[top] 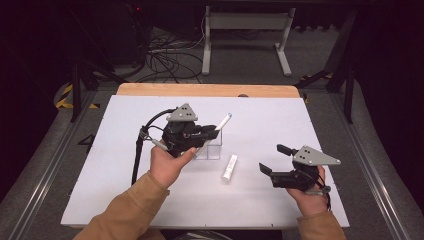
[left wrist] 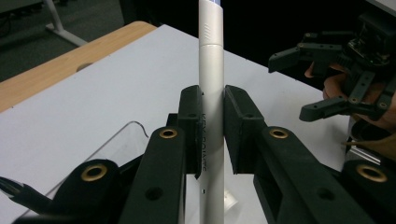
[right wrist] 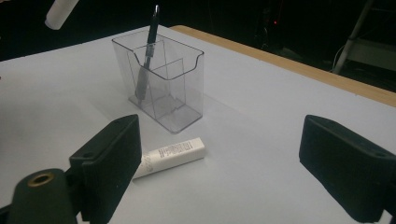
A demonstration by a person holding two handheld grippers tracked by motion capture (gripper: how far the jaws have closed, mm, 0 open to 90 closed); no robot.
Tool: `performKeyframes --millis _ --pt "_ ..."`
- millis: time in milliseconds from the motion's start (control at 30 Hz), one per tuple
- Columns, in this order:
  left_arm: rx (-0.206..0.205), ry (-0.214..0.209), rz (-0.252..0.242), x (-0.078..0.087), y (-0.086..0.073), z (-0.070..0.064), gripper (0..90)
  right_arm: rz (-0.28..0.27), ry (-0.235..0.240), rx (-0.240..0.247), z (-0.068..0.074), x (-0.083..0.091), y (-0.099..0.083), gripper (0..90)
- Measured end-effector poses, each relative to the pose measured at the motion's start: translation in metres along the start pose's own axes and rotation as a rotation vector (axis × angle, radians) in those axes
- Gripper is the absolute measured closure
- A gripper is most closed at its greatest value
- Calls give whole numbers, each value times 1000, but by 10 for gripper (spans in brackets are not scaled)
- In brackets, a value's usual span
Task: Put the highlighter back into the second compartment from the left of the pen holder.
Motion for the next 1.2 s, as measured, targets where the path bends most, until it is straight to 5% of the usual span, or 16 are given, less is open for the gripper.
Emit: performKeyframes --millis 233,633,900,1000,1200 --pt "-26 -5 -73 -5 12 10 781 0 3 0 0 -1 0 136" --pt "22 8 -157 -13 22 33 781 -4 14 0 1 -4 1 135" --pt "63 15 -169 -23 23 45 780 -2 14 -1 1 -4 0 135" --pt "36 51 -170 -26 23 46 780 -3 15 -2 1 -4 0 135" --pt "38 53 -168 -29 22 49 780 0 14 0 1 -4 0 135"
Point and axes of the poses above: each handheld gripper's, and its own axes: x roughly backward along the jaws, y roughly out of its top, z roughly to its left, the point moved 7 cm from there along -x, roughly forward along the jaws, and after that the axes turned 13 degrees about x, right-handed, at the moved point
